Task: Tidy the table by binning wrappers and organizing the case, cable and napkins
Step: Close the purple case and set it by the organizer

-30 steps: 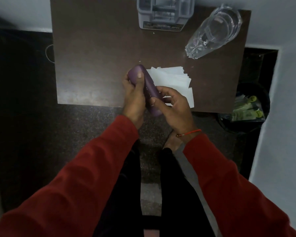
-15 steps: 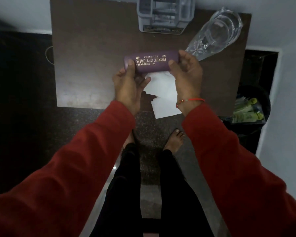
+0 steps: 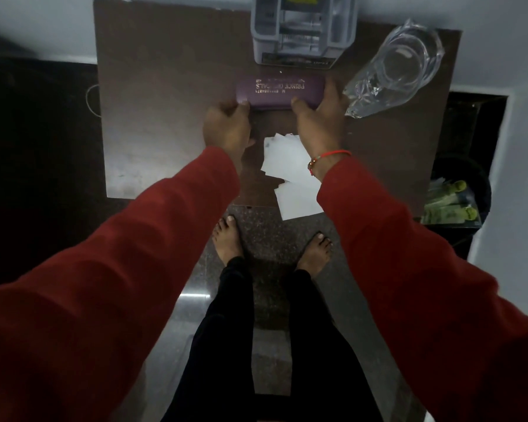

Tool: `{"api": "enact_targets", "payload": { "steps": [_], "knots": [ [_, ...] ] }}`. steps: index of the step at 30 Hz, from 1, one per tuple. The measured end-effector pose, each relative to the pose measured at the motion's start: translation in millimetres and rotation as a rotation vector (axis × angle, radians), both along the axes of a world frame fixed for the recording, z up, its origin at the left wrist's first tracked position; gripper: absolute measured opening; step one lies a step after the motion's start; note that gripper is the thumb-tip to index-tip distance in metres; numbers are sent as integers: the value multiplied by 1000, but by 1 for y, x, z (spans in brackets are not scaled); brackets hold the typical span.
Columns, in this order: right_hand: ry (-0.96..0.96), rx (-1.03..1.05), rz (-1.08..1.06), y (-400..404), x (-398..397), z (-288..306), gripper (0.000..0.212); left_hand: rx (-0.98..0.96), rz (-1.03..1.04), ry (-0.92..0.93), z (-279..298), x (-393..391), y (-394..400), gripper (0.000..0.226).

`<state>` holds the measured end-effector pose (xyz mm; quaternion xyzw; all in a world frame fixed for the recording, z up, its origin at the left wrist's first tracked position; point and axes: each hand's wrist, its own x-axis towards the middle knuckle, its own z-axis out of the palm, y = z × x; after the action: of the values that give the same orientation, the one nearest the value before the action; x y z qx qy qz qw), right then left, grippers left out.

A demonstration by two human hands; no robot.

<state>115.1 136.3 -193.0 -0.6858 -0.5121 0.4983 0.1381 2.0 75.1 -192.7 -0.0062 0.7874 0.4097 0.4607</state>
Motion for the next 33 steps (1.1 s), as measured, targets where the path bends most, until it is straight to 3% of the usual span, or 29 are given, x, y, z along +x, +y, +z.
{"api": "enact_targets", "payload": {
  "steps": [6,14,20,33],
  "knots": [
    [-17,58,21,-6,-2,1,81,31,-25,1,-7,1,-3,21],
    [-137,301,111,-37,-8,28,68,123,37,-57,4,-6,-23,34],
    [-1,471,298,-69,-32,37,54,182,113,-55,7,-38,-61,31],
    [223,445,488,-141,-209,22,34,169,265,78,-4,-220,-152,23]
  ]
}}
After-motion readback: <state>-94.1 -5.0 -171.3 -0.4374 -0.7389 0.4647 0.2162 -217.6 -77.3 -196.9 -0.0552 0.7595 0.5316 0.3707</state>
